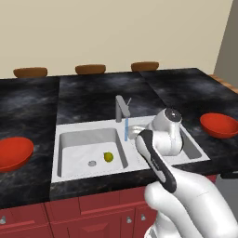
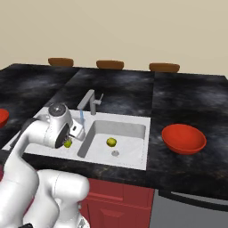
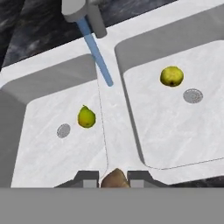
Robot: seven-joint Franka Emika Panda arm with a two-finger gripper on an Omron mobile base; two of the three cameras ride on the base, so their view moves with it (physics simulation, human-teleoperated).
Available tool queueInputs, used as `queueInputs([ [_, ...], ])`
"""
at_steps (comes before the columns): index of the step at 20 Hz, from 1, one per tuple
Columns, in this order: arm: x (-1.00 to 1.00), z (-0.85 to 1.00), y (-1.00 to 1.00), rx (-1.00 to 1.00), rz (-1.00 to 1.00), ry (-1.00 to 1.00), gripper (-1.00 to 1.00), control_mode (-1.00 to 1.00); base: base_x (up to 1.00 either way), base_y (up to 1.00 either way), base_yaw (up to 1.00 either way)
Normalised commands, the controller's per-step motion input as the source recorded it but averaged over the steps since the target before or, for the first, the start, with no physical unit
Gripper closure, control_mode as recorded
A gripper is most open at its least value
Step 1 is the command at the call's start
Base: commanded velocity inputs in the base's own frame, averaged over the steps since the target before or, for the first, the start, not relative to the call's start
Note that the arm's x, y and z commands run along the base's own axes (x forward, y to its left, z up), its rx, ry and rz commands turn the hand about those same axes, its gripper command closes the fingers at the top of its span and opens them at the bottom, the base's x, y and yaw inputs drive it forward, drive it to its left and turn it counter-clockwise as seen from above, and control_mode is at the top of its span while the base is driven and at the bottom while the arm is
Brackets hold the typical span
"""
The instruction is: Pick the pears from the sink and place them in one bowl. Place the mushroom in the other bowl. Then turn off the sink faucet.
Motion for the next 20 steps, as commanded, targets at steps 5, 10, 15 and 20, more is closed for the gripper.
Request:
queueInputs([
  [5,-0.08,0.08,0.74,-0.05,0.01,-0.02,1.00,-1.00,0.00,0.00,0.00],
  [10,0.03,0.19,0.99,-0.07,0.07,0.00,1.00,-1.00,0.00,0.00,0.00],
  [15,0.20,0.33,0.92,-0.03,0.15,0.00,1.00,-1.00,0.00,0.00,0.00],
  [20,0.28,0.37,0.89,0.00,0.17,0.00,1.00,-1.00,0.00,0.00,0.00],
])
